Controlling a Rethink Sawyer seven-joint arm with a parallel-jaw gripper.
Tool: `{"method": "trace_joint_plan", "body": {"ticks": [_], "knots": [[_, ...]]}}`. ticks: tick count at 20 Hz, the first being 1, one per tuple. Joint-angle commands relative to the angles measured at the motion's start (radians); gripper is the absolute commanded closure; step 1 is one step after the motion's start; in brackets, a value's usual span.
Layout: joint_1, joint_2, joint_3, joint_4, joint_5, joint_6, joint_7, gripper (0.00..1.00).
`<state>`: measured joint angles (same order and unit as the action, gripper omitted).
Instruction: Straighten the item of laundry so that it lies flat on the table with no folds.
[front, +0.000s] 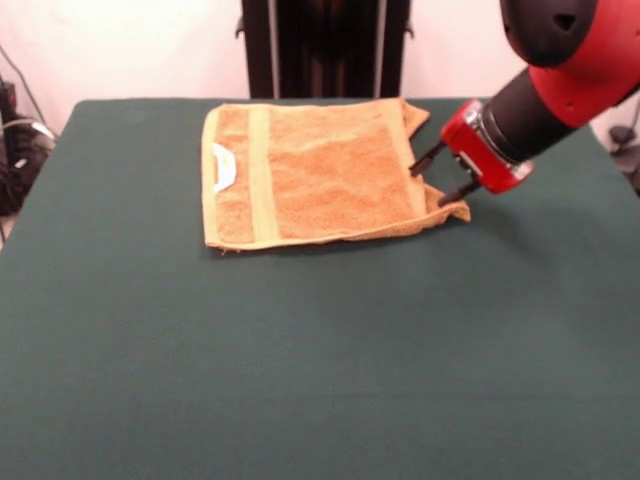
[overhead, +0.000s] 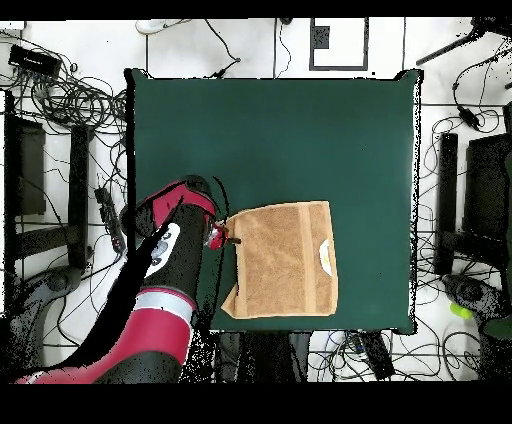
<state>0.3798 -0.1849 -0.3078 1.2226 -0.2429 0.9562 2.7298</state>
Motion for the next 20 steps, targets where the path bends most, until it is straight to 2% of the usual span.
{"method": "trace_joint_plan", "body": {"ticks": [1, 4, 9, 13, 20], "knots": [[0.004, 0.004, 0.100, 0.034, 0.161, -0.236, 0.341, 0.00], [-0.015, -0.013, 0.119, 0.059, 0.215, -0.321, 0.365, 0.00], [-0.033, -0.015, 0.139, 0.050, 0.229, -0.385, 0.278, 0.00], [-0.057, -0.039, 0.170, 0.098, 0.307, -0.465, 0.299, 0.00], [-0.076, -0.062, 0.193, 0.134, 0.392, -0.491, 0.248, 0.00]]}}
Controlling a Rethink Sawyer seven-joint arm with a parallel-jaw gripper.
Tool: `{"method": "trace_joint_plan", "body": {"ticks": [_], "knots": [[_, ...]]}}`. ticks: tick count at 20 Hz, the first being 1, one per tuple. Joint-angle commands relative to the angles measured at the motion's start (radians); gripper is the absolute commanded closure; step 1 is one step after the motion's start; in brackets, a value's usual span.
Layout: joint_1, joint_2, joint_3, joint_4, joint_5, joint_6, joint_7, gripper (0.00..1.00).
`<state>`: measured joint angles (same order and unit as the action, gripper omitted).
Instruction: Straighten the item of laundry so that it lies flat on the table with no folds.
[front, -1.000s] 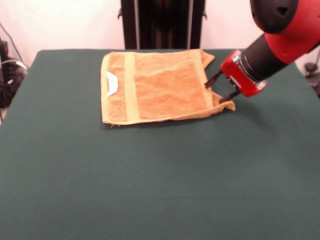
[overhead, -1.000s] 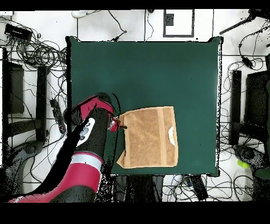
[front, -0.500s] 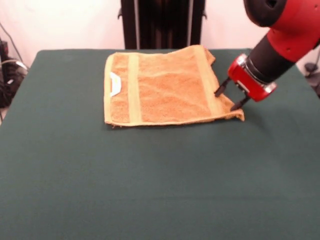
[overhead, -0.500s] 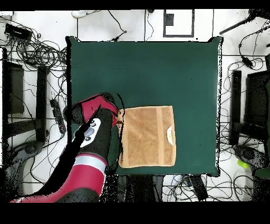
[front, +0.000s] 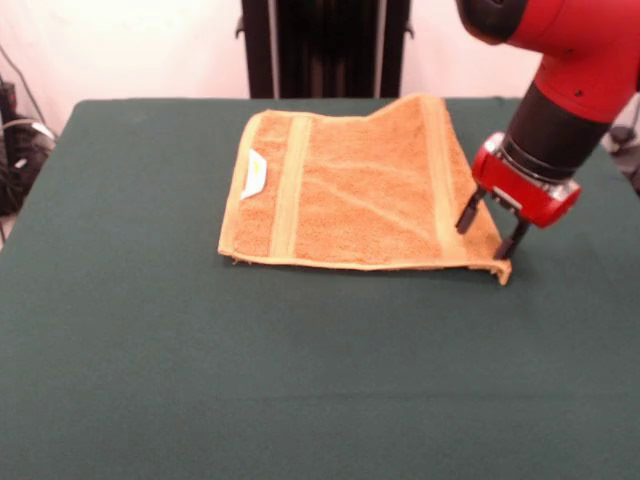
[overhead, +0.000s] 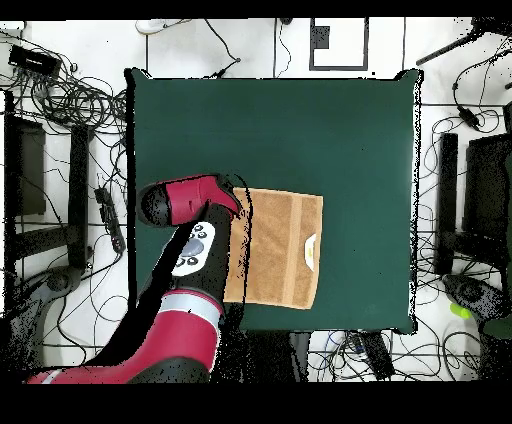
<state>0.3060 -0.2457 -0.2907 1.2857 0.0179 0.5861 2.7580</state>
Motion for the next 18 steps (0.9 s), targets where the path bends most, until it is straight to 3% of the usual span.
{"method": "trace_joint_plan", "body": {"ticks": [1, 13, 16, 18], "knots": [[-0.005, -0.004, 0.182, 0.076, 0.146, -0.126, 0.216, 0.00], [-0.028, -0.017, 0.207, 0.108, 0.223, -0.147, 0.147, 0.00], [-0.019, -0.012, 0.190, 0.095, 0.211, -0.115, 0.123, 0.00], [-0.015, -0.020, 0.170, 0.092, 0.174, -0.008, 0.063, 0.00]]}}
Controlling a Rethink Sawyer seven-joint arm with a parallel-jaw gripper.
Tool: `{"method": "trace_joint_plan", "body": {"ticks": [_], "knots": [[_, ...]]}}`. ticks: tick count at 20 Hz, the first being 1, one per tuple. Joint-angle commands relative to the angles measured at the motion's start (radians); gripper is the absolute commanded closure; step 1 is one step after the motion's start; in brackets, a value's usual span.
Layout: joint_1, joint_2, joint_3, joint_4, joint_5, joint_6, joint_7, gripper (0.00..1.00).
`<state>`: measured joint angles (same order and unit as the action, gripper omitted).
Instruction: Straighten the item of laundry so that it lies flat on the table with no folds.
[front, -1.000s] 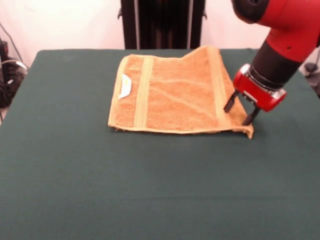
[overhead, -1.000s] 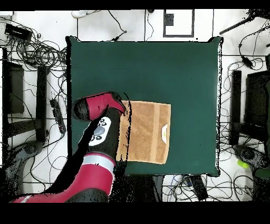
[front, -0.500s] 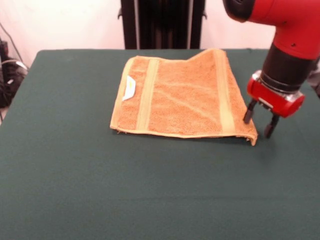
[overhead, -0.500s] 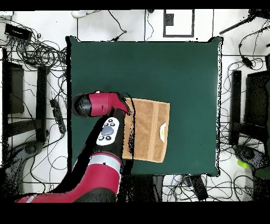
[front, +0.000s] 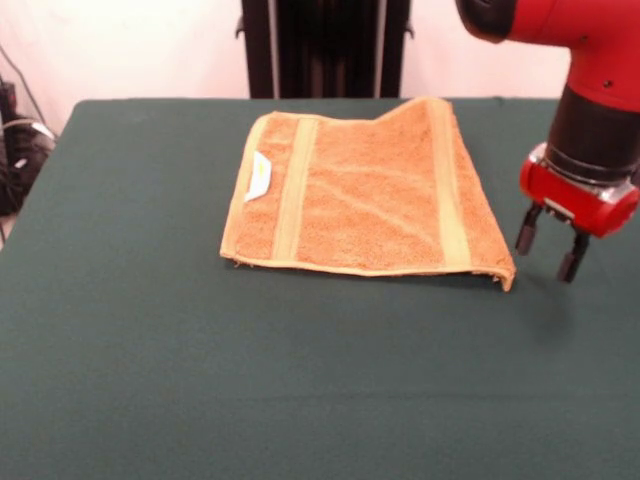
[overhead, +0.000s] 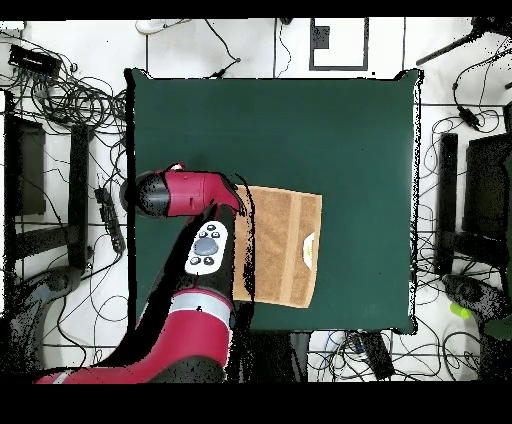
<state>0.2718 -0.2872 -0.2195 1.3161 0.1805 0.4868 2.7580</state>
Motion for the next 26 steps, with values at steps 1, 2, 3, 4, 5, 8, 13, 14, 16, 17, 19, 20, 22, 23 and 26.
{"method": "trace_joint_plan", "body": {"ticks": [1, 2, 3, 4, 5, 8, 13, 14, 16, 17, 19, 20, 22, 23, 26], "knots": [[0.021, 0.016, 0.083, 0.061, -0.024, 0.149, 0.014, 0.00], [0.020, 0.009, 0.069, 0.064, -0.064, 0.208, -0.044, 0.00], [0.015, -0.001, 0.057, 0.071, -0.099, 0.259, -0.094, 0.00], [0.012, -0.010, 0.043, 0.080, -0.129, 0.289, -0.128, 0.00], [0.009, -0.019, 0.033, 0.088, -0.161, 0.307, -0.160, 0.00], [-0.010, -0.048, 0.035, 0.095, -0.250, 0.353, -0.249, 0.00], [-0.032, -0.076, 0.070, 0.080, -0.373, 0.411, -0.301, 0.00], [-0.036, -0.076, 0.077, 0.069, -0.386, 0.424, -0.297, 0.00], [-0.056, -0.109, 0.098, 0.069, -0.397, 0.469, -0.302, 0.00], [-0.068, -0.130, 0.109, 0.070, -0.406, 0.494, -0.322, 0.00], [-0.087, -0.173, 0.127, 0.076, -0.423, 0.535, -0.351, 0.00], [-0.095, -0.190, 0.130, 0.083, -0.432, 0.541, -0.357, 0.00], [-0.108, -0.216, 0.130, 0.097, -0.462, 0.536, -0.369, 0.00], [-0.112, -0.217, 0.125, 0.109, -0.492, 0.509, -0.378, 0.00], [-0.121, -0.211, 0.107, 0.139, -0.596, 0.409, -0.391, 0.00]]}}
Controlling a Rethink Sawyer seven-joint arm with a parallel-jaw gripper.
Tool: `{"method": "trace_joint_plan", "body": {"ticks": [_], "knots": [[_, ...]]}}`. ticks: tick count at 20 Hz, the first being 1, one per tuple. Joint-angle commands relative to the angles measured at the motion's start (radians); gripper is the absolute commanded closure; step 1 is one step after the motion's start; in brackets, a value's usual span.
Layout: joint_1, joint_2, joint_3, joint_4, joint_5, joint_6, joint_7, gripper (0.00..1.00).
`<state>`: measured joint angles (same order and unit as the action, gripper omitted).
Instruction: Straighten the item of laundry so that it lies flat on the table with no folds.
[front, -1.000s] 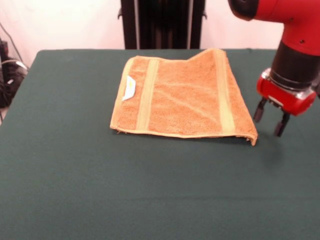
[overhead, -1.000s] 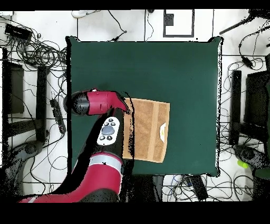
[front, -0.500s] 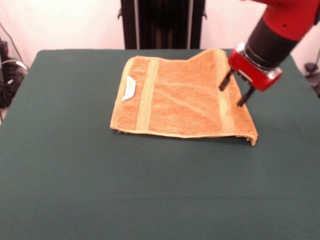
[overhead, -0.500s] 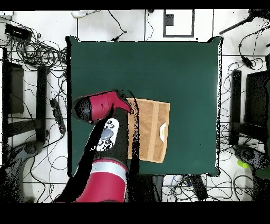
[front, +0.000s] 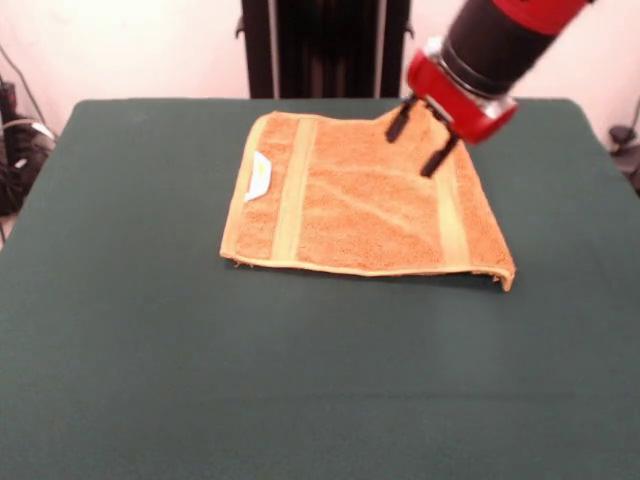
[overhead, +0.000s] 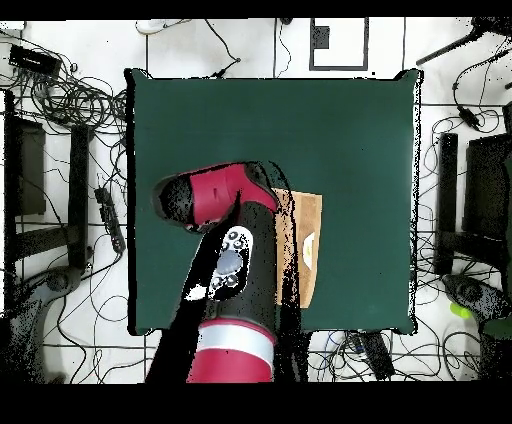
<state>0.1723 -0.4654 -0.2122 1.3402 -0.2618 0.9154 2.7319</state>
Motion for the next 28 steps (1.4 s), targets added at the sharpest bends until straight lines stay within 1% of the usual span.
{"method": "trace_joint_plan", "body": {"ticks": [1, 4, 7, 10, 13, 17, 21, 24, 28], "knots": [[-0.026, -0.028, 0.095, 0.123, -0.183, -0.049, -0.355, 0.00], [-0.033, -0.018, 0.093, 0.135, -0.273, -0.080, -0.353, 0.00], [-0.036, 0.004, 0.089, 0.152, -0.352, -0.132, -0.304, 0.00], [-0.049, 0.011, 0.107, 0.164, -0.404, -0.152, -0.290, 0.00], [-0.076, 0.011, 0.127, 0.182, -0.398, -0.168, -0.234, 0.00], [-0.140, 0.014, 0.175, 0.223, -0.307, -0.172, -0.158, 0.00], [-0.206, 0.000, 0.233, 0.270, -0.251, -0.177, -0.154, 0.00], [-0.245, -0.001, 0.267, 0.294, -0.229, -0.183, -0.151, 0.00], [-0.275, 0.002, 0.291, 0.304, -0.234, -0.200, -0.137, 0.00]]}}
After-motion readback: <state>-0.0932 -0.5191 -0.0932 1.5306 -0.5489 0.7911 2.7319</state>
